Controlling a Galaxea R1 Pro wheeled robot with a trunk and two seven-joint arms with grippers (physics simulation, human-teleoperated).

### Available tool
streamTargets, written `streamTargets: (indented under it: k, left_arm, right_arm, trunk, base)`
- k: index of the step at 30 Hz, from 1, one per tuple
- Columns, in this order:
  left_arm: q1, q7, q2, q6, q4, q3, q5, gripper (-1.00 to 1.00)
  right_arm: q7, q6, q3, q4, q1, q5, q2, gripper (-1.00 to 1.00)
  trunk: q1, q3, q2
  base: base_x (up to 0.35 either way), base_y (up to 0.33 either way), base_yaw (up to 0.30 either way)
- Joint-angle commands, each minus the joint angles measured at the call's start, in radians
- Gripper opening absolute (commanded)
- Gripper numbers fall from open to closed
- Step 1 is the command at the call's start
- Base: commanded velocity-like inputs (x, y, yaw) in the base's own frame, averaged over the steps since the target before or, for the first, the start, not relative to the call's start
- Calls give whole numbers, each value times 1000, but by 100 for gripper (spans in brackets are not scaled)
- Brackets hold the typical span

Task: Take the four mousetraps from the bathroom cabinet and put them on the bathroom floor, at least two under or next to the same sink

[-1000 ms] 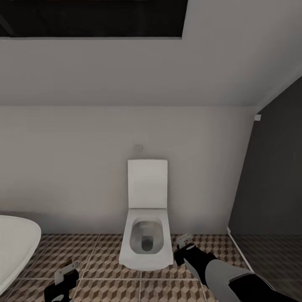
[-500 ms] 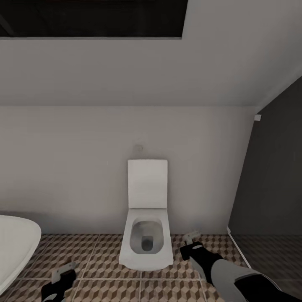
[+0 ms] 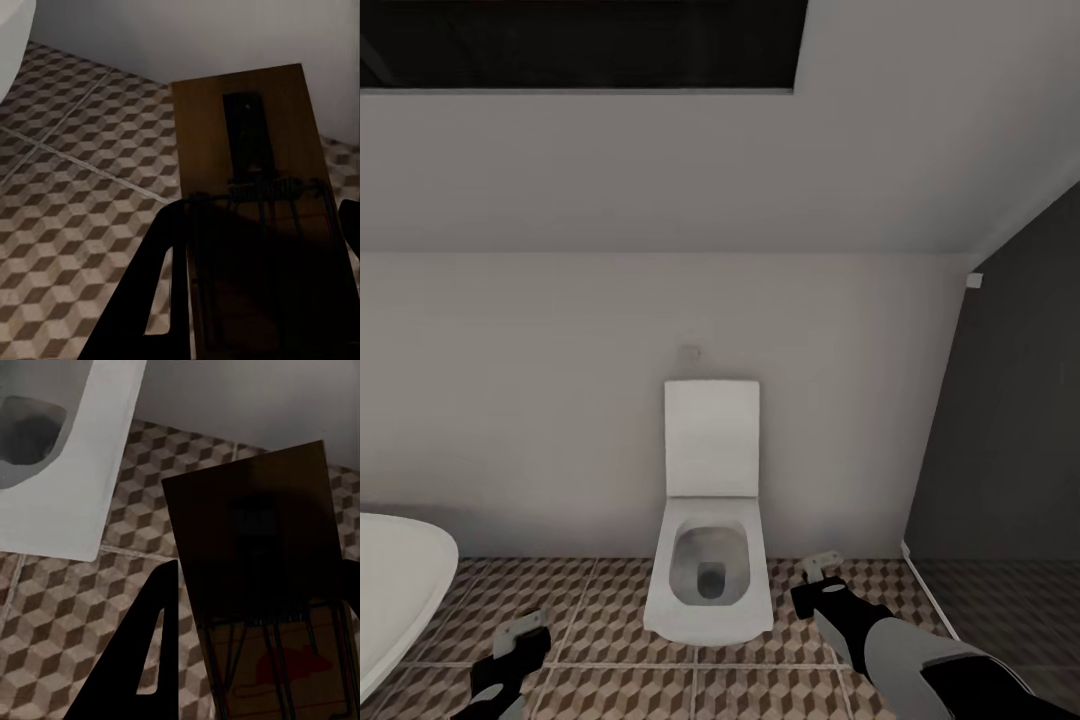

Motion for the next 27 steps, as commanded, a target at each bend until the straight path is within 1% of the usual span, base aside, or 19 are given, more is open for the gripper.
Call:
streamTargets:
  k: [1, 4, 6, 11, 18, 20, 24, 27]
  left_arm:
    - [-1, 7, 0, -1, -4, -9, 5, -100]
    - [-1, 7, -1, 13, -24, -10, 5, -100]
    - [-1, 7, -1, 43, -57, -10, 4, -100]
    - [-1, 7, -3, 64, -93, -9, 5, -100]
    - [-1, 7, -3, 66, -99, -8, 6, -100]
    - [-1, 7, -2, 57, -100, -8, 5, -100]
    - [-2, 7, -2, 54, -108, -9, 5, -100]
    - [-15, 7, -1, 56, -150, -9, 11, -100]
  right_arm:
    - [0, 7, 5, -2, 0, 5, 0, -100]
    - [0, 5, 3, -2, 0, 5, -2, -100]
    - [0, 3, 1, -2, 0, 5, -3, -100]
    - [0, -1, 1, -2, 0, 5, -3, -100]
    - [0, -9, 1, -2, 0, 5, -3, -100]
    - [-1, -33, 2, -2, 0, 5, -2, -100]
    - [-1, -45, 2, -4, 0, 5, -2, -100]
    - [-2, -56, 3, -17, 0, 5, -2, -100]
  trunk:
    - [0, -1, -1]
    - [0, -1, -1]
    - [0, -1, -1]
    - [0, -1, -1]
    - [0, -1, -1]
    - [0, -1, -1]
    - [0, -1, -1]
    - [0, -1, -1]
  base:
    - [0, 0, 0]
    - [0, 0, 0]
    - [0, 0, 0]
    - [0, 0, 0]
    - [0, 0, 0]
    - [0, 0, 0]
    - [0, 0, 0]
    - [0, 0, 0]
